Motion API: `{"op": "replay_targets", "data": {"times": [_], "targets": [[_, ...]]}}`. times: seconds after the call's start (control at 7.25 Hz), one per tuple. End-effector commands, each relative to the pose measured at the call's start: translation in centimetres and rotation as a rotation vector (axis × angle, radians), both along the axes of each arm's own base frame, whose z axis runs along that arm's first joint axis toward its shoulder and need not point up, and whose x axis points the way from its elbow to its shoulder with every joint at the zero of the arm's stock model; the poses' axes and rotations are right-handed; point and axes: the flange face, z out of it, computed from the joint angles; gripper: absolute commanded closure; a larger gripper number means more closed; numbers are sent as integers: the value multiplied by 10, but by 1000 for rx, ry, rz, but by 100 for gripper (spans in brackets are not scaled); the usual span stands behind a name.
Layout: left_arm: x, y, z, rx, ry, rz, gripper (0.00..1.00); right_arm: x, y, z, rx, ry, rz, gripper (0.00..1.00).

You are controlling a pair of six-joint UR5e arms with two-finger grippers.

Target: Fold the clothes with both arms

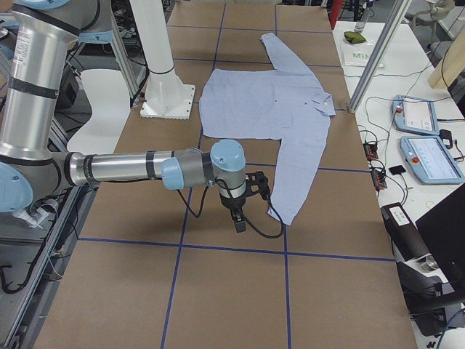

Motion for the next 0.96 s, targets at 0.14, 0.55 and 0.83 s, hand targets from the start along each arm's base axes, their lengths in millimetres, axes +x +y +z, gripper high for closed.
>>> {"op": "replay_targets", "data": {"times": [0.14, 0.55, 0.83], "targets": [[-2, -68, -46, 273, -16, -8, 0, -4, -36, -5, 157, -20, 7, 0], [-2, -77, -41, 280, -16, -7, 0, -18, -64, 25, 200, -48, 7, 0], [-2, -76, -41, 283, -18, -4, 0, -88, -83, 11, 56, -125, 135, 0]]}}
